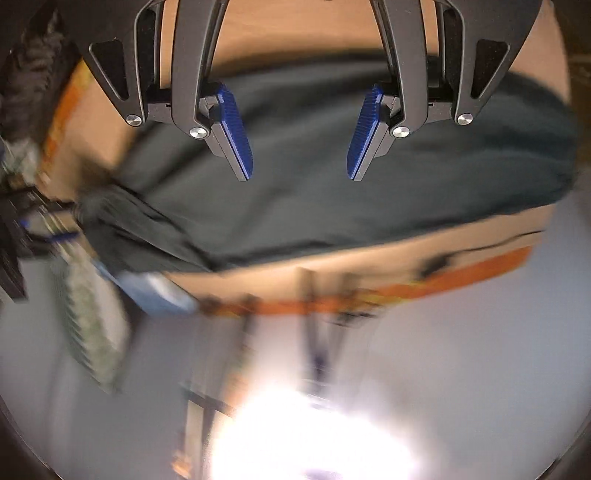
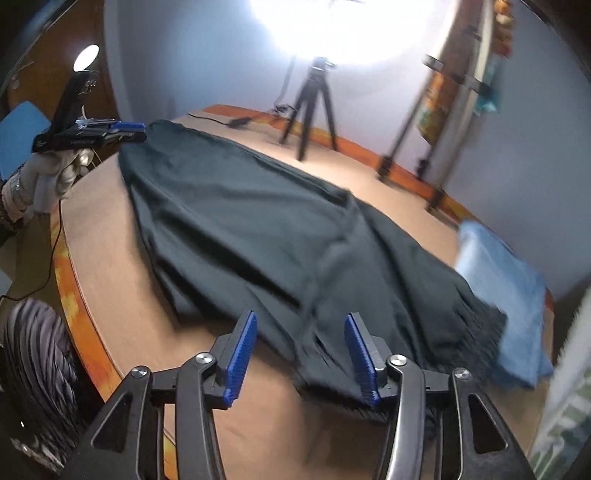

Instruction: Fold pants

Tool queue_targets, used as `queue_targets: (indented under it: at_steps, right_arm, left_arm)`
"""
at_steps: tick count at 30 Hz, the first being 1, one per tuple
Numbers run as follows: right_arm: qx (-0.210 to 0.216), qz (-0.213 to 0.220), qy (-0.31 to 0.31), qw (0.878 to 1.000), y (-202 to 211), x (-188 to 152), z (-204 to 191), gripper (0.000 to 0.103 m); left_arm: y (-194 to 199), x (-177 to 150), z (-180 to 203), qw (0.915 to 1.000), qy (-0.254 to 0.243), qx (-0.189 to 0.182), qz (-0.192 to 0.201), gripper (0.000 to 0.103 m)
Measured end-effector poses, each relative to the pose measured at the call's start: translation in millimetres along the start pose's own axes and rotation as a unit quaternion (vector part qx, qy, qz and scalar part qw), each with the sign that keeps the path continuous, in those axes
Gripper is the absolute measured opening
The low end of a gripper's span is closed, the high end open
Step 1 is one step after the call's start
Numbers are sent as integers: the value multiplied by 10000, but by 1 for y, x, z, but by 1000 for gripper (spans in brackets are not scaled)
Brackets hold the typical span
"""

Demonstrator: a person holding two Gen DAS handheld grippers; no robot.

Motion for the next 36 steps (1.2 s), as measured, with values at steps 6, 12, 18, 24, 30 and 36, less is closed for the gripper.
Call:
queue_targets:
  at_steps: [6, 12, 18, 24, 30, 36]
  right_arm:
    - [-73, -221, 79, 9997, 7, -42, 16, 62]
    - [-302, -305, 795, 9959, -8, -59, 7, 69]
    - [-347, -444, 1491, 9872, -32, -57, -2, 24]
    - [-269, -99, 412, 9987, -25, -33, 58, 11]
    - [-1115, 100, -1037, 9883, -26, -16, 165, 9]
    - [-1580, -244, -1625, 9737, -50, -22, 213, 12]
  left_arm:
    - [-47, -18, 88, 9923, -493, -928, -659, 52]
    - [-70, -36, 134, 9805, -1018, -1285, -1086, 52]
    - [-86, -47, 142, 9775, -1053, -1300, -1281, 52]
    - [-92, -58, 144, 9756, -1157, -1279, -1362, 52]
    - [-90, -56, 144, 9759, -1159, -1308, -1305, 52]
    - [-71, -56, 138, 9770, -1176, -1282, -1230, 52]
Point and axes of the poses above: each gripper's, at about its wrist camera, not at the fingertips, and y roughly against the way its jaws point, z to its right, x to its top, the point moved 2 cm from there along -y, roughly the way its jaws point, and after that the axes turned 10 degrees about z, right-handed, at the moved point
